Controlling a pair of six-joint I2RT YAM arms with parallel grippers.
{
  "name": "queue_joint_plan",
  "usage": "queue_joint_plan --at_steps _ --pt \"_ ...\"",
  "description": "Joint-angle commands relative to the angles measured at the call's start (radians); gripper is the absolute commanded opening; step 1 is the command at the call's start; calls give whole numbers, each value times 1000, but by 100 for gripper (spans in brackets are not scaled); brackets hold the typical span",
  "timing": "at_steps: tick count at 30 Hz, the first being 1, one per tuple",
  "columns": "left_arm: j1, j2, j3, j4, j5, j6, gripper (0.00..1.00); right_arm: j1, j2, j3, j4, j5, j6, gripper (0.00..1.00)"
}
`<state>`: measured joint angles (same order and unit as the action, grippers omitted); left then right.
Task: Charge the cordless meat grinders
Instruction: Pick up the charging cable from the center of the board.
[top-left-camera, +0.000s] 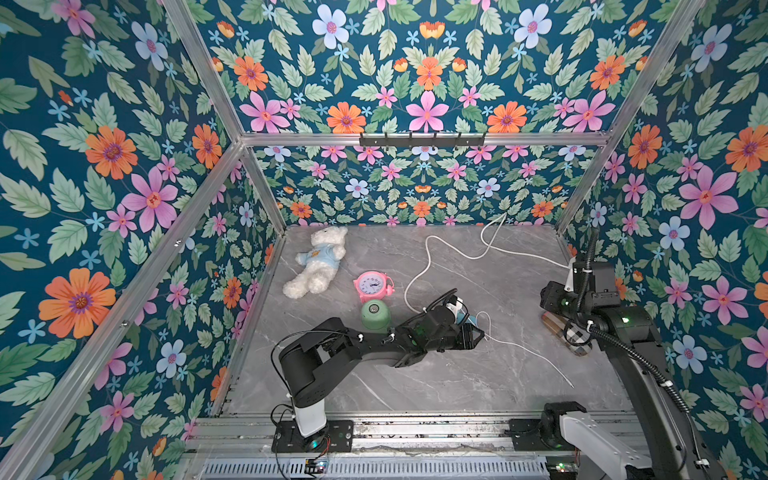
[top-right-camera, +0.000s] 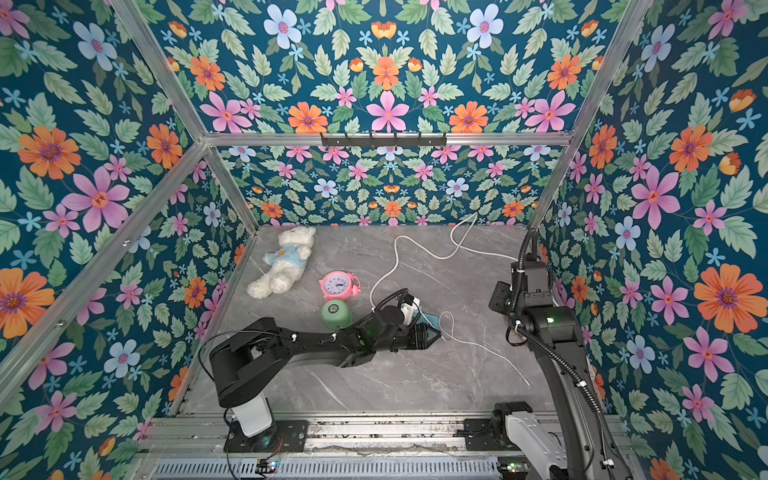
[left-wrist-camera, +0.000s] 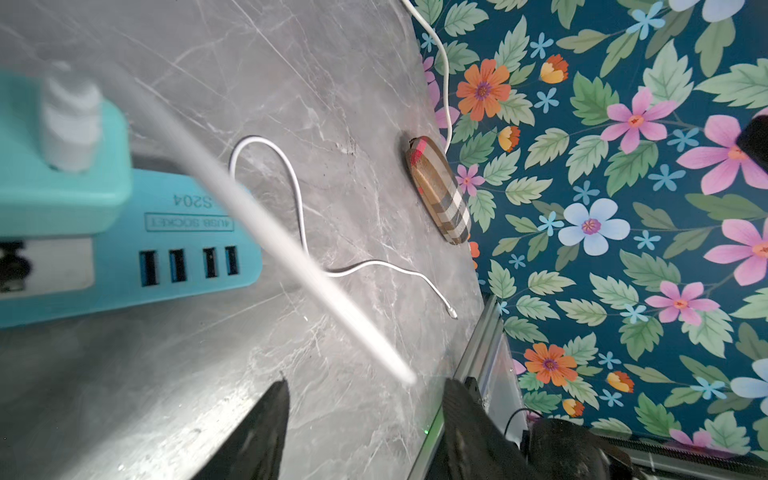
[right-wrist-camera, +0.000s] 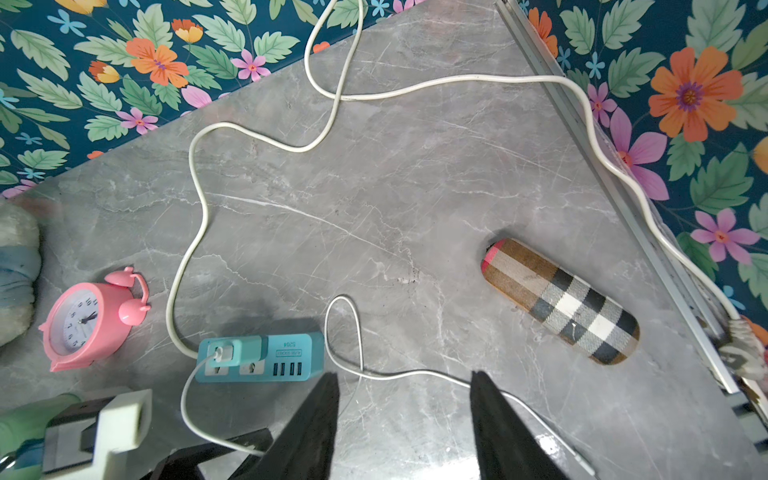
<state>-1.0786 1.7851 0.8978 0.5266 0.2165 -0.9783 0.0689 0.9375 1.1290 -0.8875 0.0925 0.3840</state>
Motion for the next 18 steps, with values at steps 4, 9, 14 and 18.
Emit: queue_joint_plan --at_steps 4,9,14,18 --pt "-14 20 34 114 -111 -7 47 0 18 11 -23 -18 -2 53" --pt "-11 33 41 115 -131 -19 24 1 42 30 -40 -51 -26 53" --pt "-6 0 12 167 -140 -19 0 0 51 29 -27 -162 -167 54" --pt "30 -22 -7 224 -82 -85 0 3 58 -25 12 -436 -535 54"
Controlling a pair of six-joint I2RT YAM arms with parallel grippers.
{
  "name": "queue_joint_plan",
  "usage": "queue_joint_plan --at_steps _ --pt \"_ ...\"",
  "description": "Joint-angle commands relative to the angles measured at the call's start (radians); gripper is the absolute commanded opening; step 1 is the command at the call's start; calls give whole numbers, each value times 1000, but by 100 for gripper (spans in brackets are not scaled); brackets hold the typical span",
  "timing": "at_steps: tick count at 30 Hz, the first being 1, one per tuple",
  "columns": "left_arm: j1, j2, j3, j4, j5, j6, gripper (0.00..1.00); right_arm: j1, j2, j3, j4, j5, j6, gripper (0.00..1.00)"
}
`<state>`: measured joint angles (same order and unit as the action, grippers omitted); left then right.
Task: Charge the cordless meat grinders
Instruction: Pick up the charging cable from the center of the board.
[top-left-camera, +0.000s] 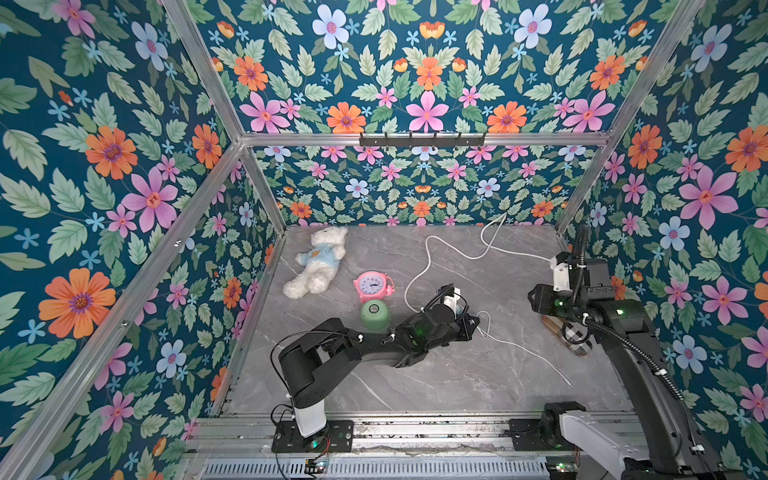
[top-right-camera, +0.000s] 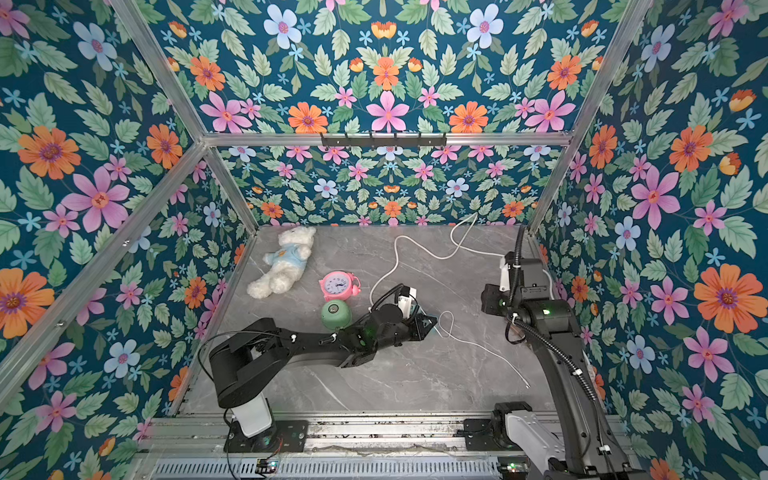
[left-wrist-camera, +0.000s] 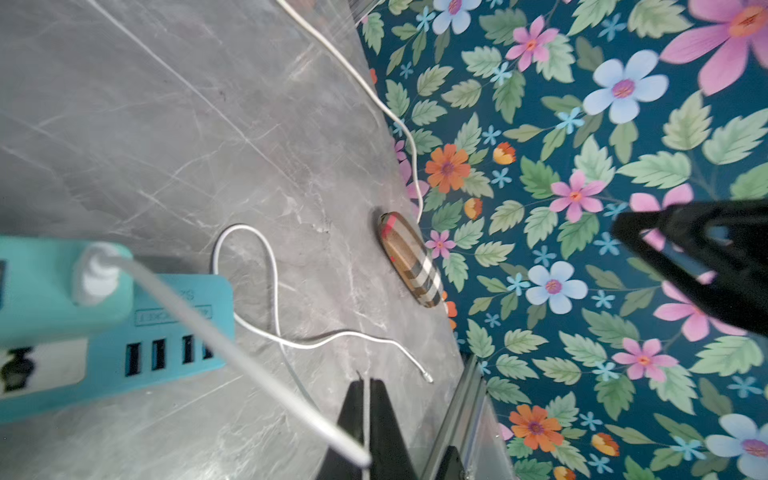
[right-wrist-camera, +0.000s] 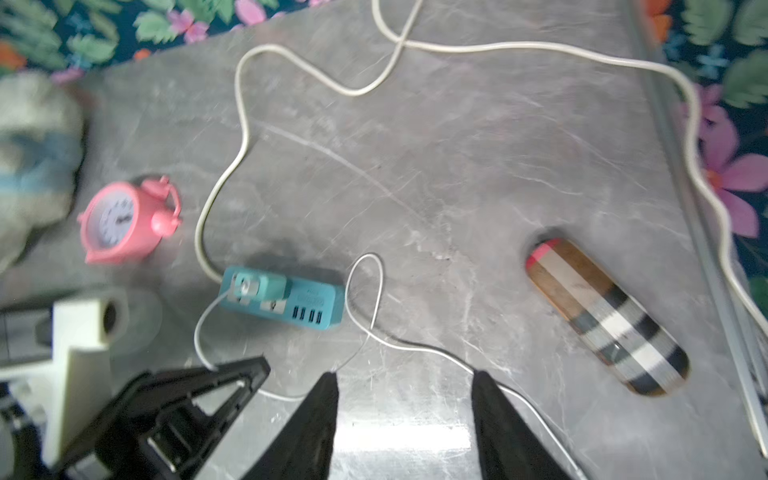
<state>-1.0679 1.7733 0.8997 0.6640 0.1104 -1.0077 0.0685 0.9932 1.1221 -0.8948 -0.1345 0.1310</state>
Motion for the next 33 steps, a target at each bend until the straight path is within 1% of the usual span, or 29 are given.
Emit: queue_joint_plan --at_steps 1,3,5,7,10,13,15,22,24,30,32,33 --pt "31 -12 -21 123 38 -91 0 2 1 -38 21 -271 -375 54" --pt "50 -7 -42 193 64 -157 0 3 -3 -86 27 -350 -515 56" --pt "69 3 -52 243 87 -221 0 3 -3 -154 79 -374 -571 56" --pt "84 10 -67 304 99 -277 0 5 3 -229 113 -424 -672 56" --pt "95 18 -73 341 114 -315 0 16 21 -327 216 -435 -758 55" --pt "104 18 -73 346 127 -334 0 24 58 -376 306 -417 -796 53" --pt "107 16 -76 345 129 -335 0 28 94 -401 353 -384 -828 53" --pt "112 15 -88 345 138 -348 0 28 219 -434 436 -266 -929 47" --pt "112 16 -91 348 137 -351 0 30 255 -433 441 -264 -948 46" --pt "114 15 -94 349 138 -353 0 43 341 -436 488 -245 -955 41" --pt "112 14 -96 350 139 -353 0 52 372 -438 496 -231 -962 38" --pt "113 14 -95 350 138 -353 0 55 385 -438 506 -220 -963 35"
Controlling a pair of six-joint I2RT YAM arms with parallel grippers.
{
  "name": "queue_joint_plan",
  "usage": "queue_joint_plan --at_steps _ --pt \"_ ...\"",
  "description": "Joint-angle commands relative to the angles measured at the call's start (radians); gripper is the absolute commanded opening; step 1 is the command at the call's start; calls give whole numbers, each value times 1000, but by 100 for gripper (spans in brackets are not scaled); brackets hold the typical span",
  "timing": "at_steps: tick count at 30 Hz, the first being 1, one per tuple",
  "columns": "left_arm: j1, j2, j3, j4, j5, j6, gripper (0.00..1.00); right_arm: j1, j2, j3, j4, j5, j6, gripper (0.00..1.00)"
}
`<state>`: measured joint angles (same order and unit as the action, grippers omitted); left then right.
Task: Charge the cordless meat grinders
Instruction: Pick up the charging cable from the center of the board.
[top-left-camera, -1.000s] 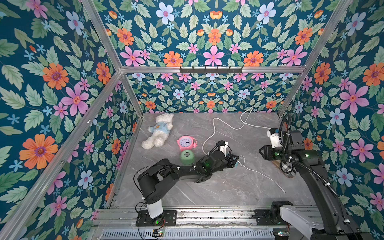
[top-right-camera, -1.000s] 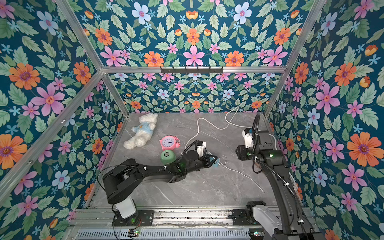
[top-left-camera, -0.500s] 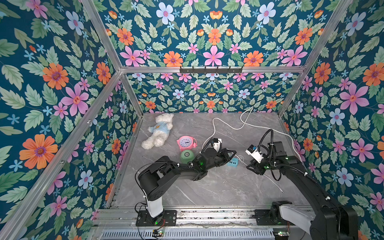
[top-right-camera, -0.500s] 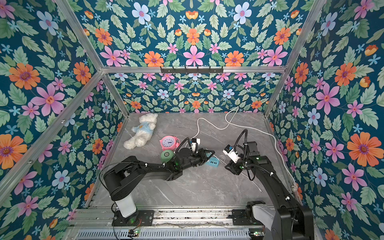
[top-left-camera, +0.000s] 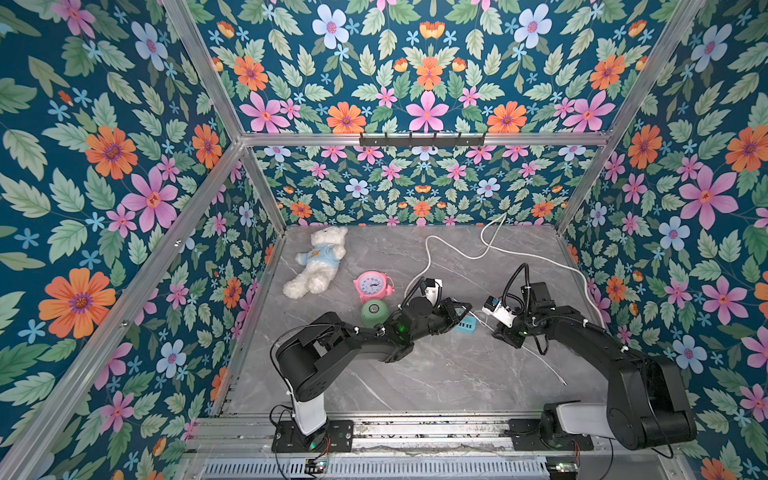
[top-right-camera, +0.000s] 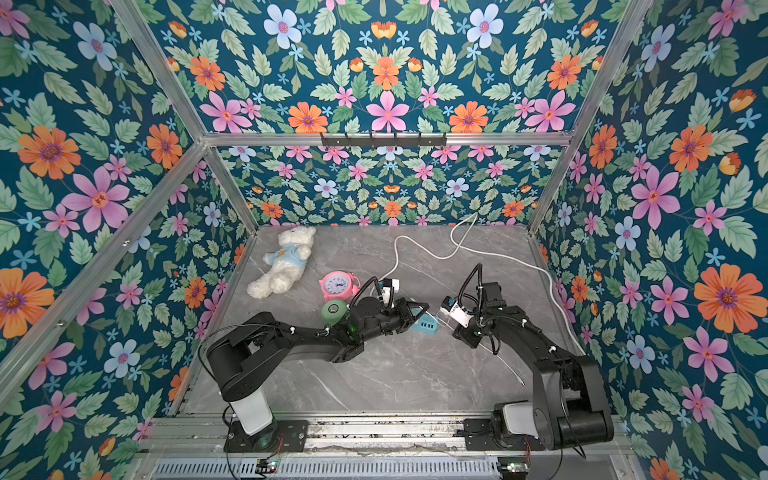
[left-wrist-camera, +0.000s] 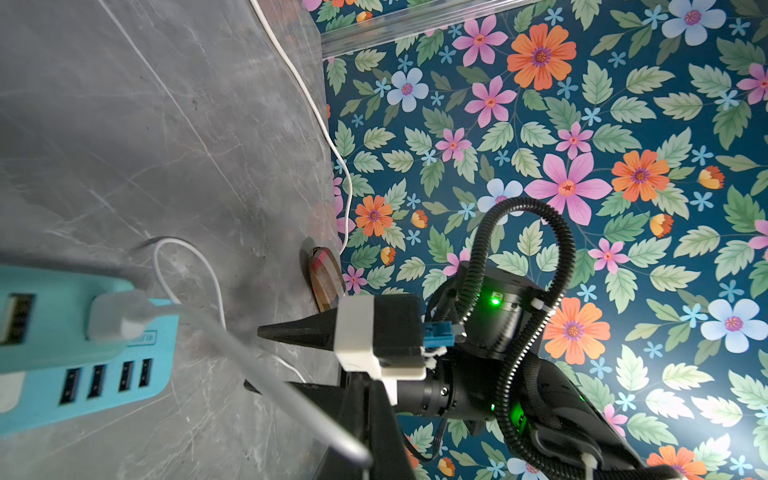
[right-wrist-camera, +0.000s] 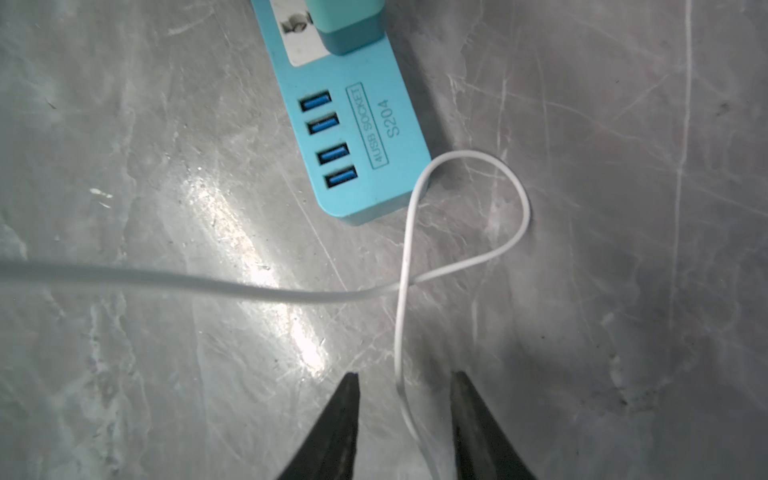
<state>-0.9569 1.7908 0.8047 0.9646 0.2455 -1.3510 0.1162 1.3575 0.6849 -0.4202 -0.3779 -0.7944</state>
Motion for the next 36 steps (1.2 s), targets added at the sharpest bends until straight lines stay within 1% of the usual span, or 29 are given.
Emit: queue_joint_plan --at_steps 1,6,7,8,9,10,11,12,14,15,16,18,19,22,24,26,27,29,31,34,36 --pt "1 -4 -2 49 3 -10 0 11 32 -2 42 36 -37 30" --pt "1 -8 -10 48 -4 -13 0 16 47 0 45 34 -42 7" --pt "2 -10 -10 46 -7 -13 2 16 41 4 37 25 -42 2" --pt "1 -12 -12 40 -11 -13 7 16 31 13 21 12 -34 0" --pt "2 -17 -12 30 -21 -12 18 16 18 25 -1 -5 -20 0" --pt "1 -25 -17 21 -31 -7 30 16 -3 45 -30 -29 6 0" --pt "1 -33 -24 15 -43 1 39 16 -24 69 -59 -52 44 0" --pt "1 -46 -32 6 -54 17 48 16 -44 100 -98 -79 113 0" --pt "2 -76 -54 -22 -75 51 61 16 -64 179 -189 -122 266 0" --pt "4 -96 -66 -46 -83 77 69 17 -68 216 -223 -118 372 0" --pt "6 -120 -77 -77 -87 105 72 18 -70 245 -250 -95 487 0" --pt "13 -169 -104 -150 -95 172 75 17 -69 275 -290 -54 668 0" --pt "21 -199 -117 -196 -97 217 76 17 -73 278 -303 -55 755 0" --pt "32 -306 -137 -401 -114 376 79 20 -93 270 -298 -64 998 0" --pt "32 -394 -154 -519 -132 506 79 19 -102 279 -312 -84 1152 0" --pt "23 -461 -168 -596 -127 617 79 19 -107 294 -333 -139 1249 0" --pt "14 -489 -181 -600 -111 661 79 19 -111 303 -352 -144 1304 0" --pt "-6 -521 -218 -537 -30 723 79 19 -126 313 -366 -183 1360 0" --pt "-30 -522 -244 -470 78 772 79 21 -162 307 -358 -206 1422 0" --pt "-61 -494 -227 -453 207 863 79 24 -216 303 -353 -207 1485 0" --pt "-80 -481 -219 -457 219 917 81 23 -231 305 -360 -217 1522 0"
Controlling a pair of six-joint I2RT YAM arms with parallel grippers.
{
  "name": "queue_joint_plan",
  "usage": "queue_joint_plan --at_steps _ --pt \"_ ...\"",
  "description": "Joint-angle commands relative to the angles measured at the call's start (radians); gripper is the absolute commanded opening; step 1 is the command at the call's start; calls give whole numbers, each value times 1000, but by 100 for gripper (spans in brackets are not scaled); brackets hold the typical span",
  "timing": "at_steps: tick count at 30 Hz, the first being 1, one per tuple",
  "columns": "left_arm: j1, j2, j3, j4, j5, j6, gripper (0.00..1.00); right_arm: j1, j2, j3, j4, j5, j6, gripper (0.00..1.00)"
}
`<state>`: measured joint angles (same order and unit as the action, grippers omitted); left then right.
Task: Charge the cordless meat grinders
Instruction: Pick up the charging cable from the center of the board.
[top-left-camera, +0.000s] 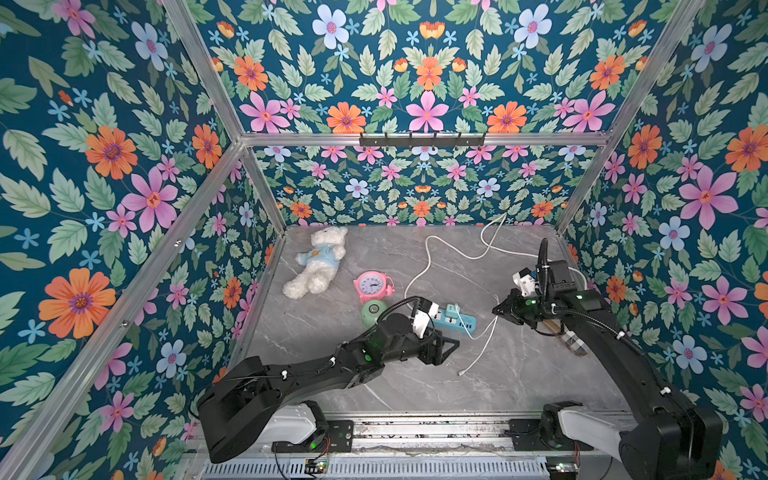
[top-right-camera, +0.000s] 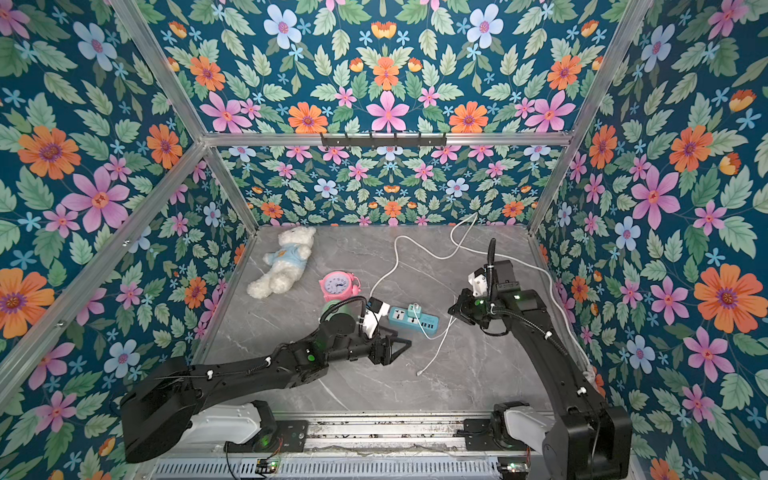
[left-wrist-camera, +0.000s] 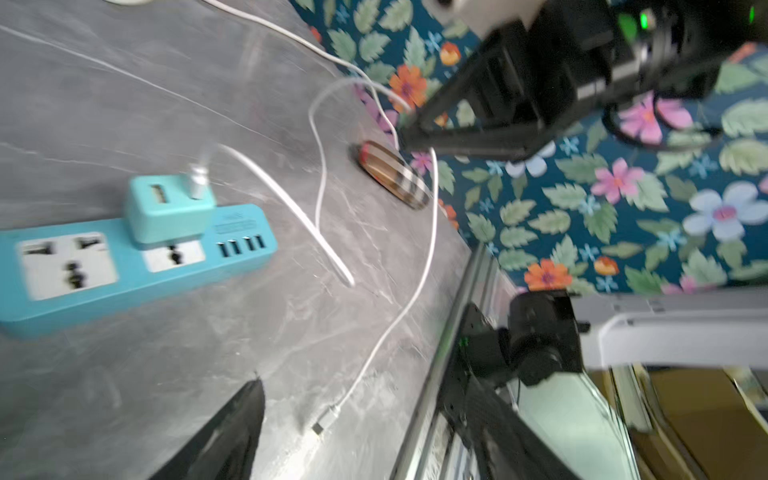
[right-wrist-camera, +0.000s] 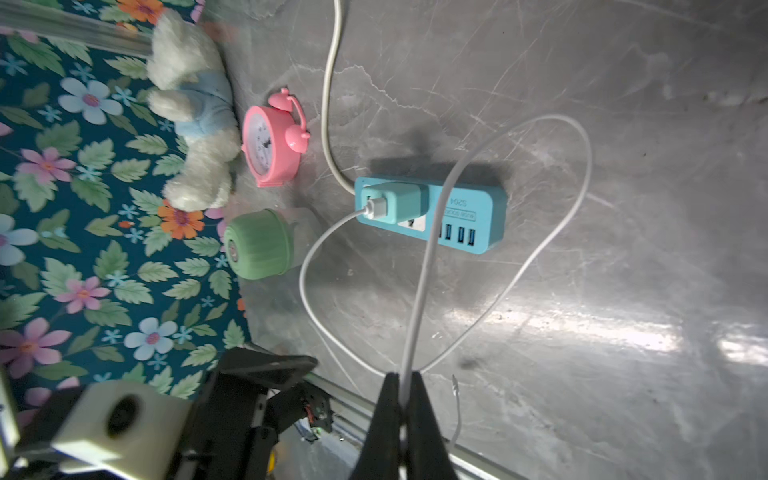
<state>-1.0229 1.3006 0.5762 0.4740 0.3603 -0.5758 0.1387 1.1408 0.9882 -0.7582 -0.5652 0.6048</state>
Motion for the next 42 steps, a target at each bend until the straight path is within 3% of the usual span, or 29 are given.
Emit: queue_joint_plan --at_steps 1,5,11,15,22,27,30,32,33,34,36,39,42 --pt "-29 17 10 30 94 185 81 3 -21 -1 -16 -43 145 0" --pt "-87 49 27 15 27 377 85 18 -52 -2 -16 -50 225 0" --pt "-158 135 40 98 -114 453 82 20 -94 41 -62 -40 302 0" --pt "-207 155 39 97 -230 511 65 20 -95 70 -98 -33 319 0" --pt "-267 160 15 106 -365 605 27 19 -96 82 -125 -38 361 0" --pt "-281 186 22 106 -421 633 17 19 -105 81 -138 -38 373 0" --pt "-290 197 39 100 -443 649 3 20 -110 87 -157 -29 367 0" --pt "-290 179 37 96 -437 650 0 17 -113 97 -163 -21 324 0" --pt "-291 163 34 86 -414 649 0 15 -111 105 -166 -17 282 0" --pt "-289 142 31 73 -384 649 0 14 -107 120 -165 -15 220 20" --pt "-259 95 27 29 -264 612 0 13 -101 164 -174 -4 59 48" --pt "-138 43 10 15 93 501 0 14 -96 248 -209 37 -233 59" --pt "-46 20 26 -25 375 450 0 20 -114 299 -248 21 -511 59"
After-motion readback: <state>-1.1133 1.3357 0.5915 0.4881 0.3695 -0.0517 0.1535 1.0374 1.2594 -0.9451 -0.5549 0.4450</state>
